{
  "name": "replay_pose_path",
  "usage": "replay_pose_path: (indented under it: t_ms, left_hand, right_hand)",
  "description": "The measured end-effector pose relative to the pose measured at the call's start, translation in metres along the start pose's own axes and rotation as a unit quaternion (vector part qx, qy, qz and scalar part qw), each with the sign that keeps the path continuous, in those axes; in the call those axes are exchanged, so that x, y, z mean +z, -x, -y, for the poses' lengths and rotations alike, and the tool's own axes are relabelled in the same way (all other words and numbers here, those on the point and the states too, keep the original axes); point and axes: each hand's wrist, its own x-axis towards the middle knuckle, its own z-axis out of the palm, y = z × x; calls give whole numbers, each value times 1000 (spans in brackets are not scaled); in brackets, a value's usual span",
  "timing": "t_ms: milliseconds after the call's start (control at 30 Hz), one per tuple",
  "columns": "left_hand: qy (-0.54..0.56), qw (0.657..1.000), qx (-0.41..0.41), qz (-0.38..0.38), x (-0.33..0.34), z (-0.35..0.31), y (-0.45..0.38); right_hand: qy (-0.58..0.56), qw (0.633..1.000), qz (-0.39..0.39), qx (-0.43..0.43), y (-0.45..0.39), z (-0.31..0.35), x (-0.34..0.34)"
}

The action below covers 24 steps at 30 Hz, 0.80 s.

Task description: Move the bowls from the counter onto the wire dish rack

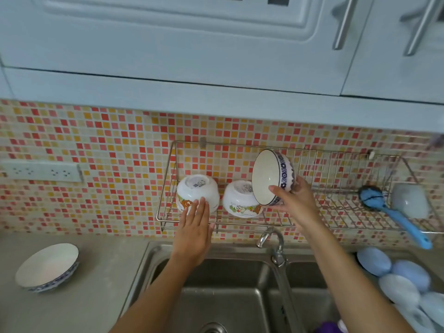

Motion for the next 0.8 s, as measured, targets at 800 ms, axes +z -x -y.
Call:
replay_pose_path:
  t_ms: [800]
  left_hand:
    - [10,1000,-4,-9,3,-1,1]
  right_hand:
    - [573,764,137,-263,-32,-58,46]
